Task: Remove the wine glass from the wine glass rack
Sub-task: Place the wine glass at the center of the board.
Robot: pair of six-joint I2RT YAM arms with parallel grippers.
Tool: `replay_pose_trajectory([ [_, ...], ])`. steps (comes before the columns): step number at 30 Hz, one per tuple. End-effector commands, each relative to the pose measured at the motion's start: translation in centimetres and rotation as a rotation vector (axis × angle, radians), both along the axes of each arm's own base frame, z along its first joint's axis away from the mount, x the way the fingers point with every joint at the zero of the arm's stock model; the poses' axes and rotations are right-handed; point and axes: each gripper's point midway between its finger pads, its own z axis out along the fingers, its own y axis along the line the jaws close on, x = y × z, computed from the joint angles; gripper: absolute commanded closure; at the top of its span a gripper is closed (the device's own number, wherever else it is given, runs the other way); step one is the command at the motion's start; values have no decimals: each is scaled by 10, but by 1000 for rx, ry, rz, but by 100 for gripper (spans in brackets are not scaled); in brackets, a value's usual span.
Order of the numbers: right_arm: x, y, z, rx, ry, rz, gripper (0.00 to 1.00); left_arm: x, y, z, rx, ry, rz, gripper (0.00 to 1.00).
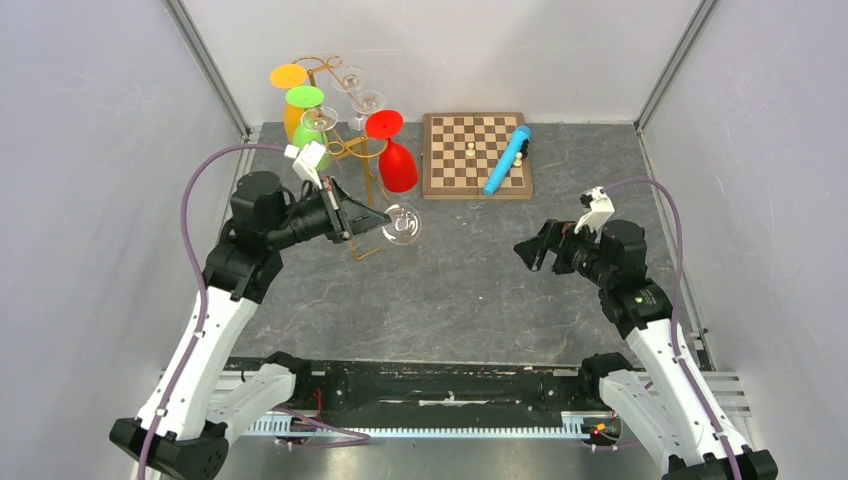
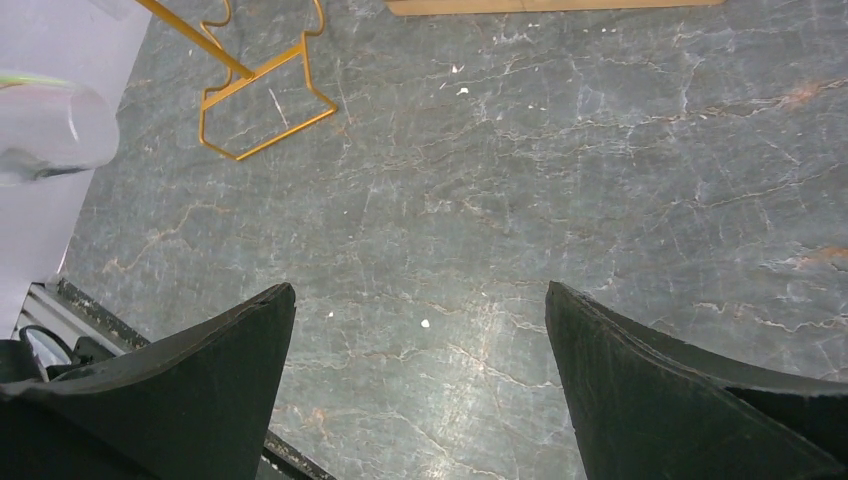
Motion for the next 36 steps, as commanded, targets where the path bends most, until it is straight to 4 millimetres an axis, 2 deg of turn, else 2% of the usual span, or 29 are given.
replay_pose_trajectory([
  [1, -1, 6, 6, 16, -18, 41, 1, 3, -9, 9, 79, -164, -44, 98],
  [5, -1, 5, -1, 10, -18, 35, 1, -5, -26, -1, 110, -191, -124, 98],
  [9, -6, 15, -5, 42, -30, 97, 6, -14, -45, -12, 151, -218, -193, 98],
  [14, -11, 23, -10, 64, -30, 144, 7, -28, -70, -22, 220, -277, -270, 98],
  [22, -12, 28, -13, 85, -21, 159, 7, -43, -99, -46, 347, -350, -328, 98],
  [25, -13, 31, -14, 106, -17, 169, 7, -47, -107, -58, 419, -379, -339, 98],
  [30, -16, 42, -11, 155, -13, 197, 8, -56, -115, -68, 492, -450, -353, 98],
  [36, -21, 62, -2, 171, -26, 262, 8, -62, -120, -80, 571, -553, -342, 98],
])
